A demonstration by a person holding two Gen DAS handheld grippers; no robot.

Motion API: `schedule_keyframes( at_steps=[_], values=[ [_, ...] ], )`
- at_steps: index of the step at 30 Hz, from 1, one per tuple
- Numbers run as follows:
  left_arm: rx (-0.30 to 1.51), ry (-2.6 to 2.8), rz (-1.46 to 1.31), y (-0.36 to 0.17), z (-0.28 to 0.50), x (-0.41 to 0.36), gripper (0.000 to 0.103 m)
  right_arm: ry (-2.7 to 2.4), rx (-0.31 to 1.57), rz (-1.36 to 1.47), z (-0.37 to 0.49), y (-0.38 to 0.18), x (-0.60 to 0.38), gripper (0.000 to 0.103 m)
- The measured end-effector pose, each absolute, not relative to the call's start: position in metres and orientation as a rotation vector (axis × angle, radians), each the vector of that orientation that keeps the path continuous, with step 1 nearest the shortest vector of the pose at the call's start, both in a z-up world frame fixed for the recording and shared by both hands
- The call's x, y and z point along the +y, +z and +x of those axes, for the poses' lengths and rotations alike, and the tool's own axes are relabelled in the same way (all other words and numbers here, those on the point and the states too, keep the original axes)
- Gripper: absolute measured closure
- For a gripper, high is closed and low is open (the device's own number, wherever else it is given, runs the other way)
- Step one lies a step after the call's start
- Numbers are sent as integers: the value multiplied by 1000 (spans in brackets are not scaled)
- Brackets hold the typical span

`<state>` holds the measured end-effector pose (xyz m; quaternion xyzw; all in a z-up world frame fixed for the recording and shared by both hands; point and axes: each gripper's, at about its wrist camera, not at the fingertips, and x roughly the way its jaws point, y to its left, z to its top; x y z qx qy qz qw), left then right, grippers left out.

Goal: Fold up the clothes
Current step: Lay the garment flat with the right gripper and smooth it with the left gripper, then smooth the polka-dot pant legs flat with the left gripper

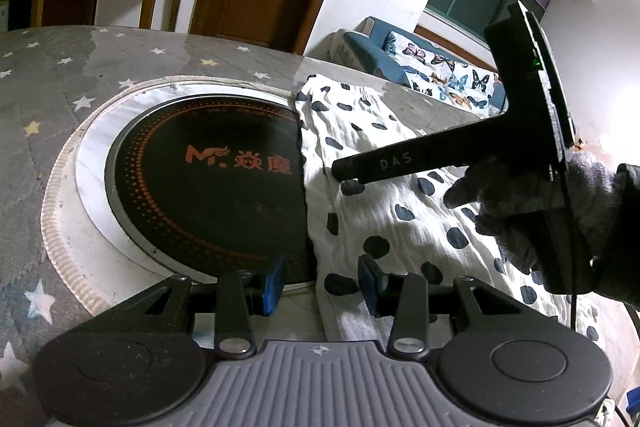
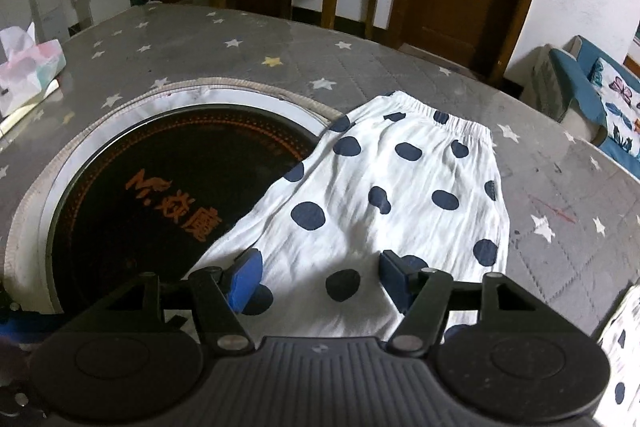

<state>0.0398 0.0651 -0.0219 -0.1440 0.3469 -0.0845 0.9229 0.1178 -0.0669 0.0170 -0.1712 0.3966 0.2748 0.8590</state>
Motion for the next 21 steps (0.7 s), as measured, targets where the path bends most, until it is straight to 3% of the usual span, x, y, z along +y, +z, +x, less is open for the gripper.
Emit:
schedule_keyframes(
  at_steps=[21],
  values=[
    [686, -154, -285, -12, 34, 64, 56, 690, 852, -335, 8, 48, -100, 37]
  ],
)
